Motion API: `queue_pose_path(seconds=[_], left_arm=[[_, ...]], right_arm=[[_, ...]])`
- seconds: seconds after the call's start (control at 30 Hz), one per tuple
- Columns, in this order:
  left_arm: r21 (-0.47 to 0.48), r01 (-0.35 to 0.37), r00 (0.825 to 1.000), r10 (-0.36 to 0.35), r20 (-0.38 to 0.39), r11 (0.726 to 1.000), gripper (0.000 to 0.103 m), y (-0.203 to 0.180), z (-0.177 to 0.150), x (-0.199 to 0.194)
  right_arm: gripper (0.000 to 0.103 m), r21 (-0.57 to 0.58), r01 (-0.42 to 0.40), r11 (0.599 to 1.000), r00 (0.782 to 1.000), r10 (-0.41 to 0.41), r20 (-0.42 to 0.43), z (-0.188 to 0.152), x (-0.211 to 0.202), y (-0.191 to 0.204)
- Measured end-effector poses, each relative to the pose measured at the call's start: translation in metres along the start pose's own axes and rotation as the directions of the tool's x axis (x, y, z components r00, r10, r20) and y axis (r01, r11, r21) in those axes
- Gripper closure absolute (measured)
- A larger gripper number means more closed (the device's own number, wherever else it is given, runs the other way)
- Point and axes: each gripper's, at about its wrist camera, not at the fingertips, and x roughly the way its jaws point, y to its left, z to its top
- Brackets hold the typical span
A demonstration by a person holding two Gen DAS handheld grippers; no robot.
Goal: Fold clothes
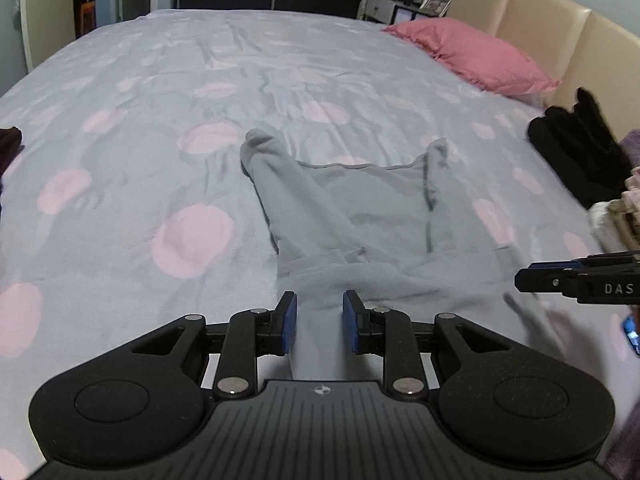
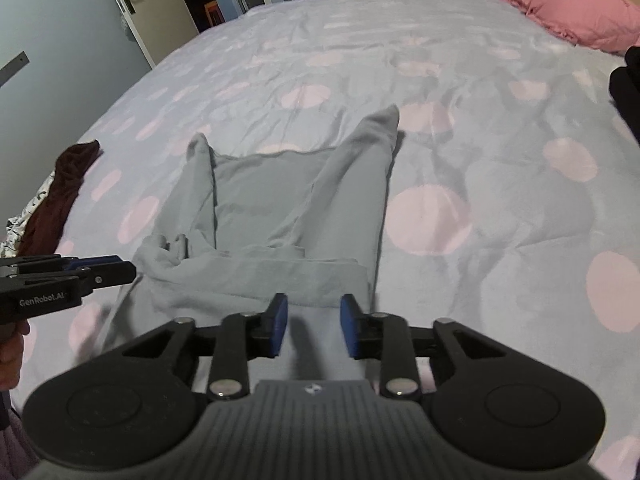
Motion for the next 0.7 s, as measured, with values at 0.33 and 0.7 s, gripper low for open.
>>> queue_pose_path(seconds=[0.33,0.7], left_arm=[[-0.066,0.079,0.995,-0.082,-0.047,0.995,0.07,0.01,-0.04,-0.034],[-0.083,0.147,0.981,-0.156,-0.111,0.986,0.073,0.007,-0.09,-0.048]], right_arm=[[0.07,0.057,-0.06,0.997,0.996,0.064,-0.064,-0.044,-0.038,-0.012],[0.078,0.067,-0.133,0.989,0.98,0.141,-0.141,-0.092,-0.055,-0.014]])
